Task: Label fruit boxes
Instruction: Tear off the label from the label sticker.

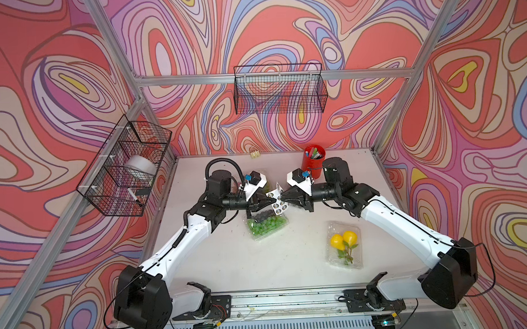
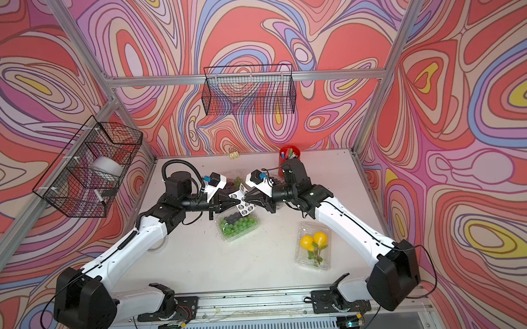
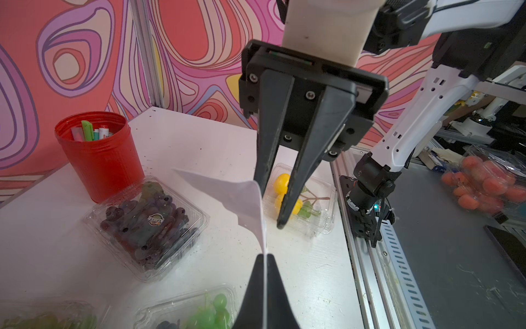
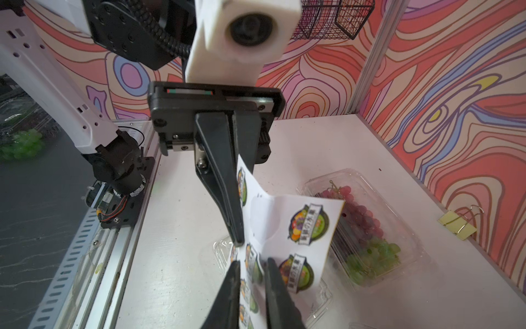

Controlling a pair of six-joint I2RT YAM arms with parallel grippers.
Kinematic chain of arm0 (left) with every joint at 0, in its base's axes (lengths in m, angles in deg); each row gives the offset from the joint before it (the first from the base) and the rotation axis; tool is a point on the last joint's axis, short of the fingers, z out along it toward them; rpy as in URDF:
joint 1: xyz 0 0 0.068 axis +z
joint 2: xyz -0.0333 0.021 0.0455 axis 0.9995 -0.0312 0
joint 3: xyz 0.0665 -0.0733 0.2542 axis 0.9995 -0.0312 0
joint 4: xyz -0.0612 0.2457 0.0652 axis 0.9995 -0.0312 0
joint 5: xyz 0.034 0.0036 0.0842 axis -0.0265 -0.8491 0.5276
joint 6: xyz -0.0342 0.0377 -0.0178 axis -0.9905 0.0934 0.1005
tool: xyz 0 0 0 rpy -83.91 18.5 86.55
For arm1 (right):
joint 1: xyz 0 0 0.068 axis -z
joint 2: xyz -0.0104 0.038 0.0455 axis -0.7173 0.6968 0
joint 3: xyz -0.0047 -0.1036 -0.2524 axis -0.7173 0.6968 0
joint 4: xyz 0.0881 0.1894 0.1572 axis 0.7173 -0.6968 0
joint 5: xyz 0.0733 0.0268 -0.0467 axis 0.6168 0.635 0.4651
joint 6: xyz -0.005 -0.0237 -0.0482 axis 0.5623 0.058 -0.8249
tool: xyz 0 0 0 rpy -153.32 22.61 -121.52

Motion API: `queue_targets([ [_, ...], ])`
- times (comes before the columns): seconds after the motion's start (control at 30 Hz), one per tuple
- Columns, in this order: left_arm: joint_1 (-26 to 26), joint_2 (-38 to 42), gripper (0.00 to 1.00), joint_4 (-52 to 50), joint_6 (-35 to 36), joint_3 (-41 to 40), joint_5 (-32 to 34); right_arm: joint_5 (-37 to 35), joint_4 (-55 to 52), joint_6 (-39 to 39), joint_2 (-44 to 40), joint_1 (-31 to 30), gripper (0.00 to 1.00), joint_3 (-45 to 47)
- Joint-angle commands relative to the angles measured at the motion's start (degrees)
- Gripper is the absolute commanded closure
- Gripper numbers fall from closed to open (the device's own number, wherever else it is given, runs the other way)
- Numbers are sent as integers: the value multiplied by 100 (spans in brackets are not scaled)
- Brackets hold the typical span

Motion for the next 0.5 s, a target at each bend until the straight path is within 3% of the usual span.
queue_targets([
  [0.0, -18, 64, 100, 21, 71, 51, -20, 93, -22, -23, 106, -35, 85, -159],
  [0.3, -19, 75, 100, 122, -246, 52, 209, 30, -75, -83, 73, -35, 100, -122],
  [0.47, -15, 55, 100, 385, -730, 27, 375, -241, 52, -118, -95, -36, 100, 35],
])
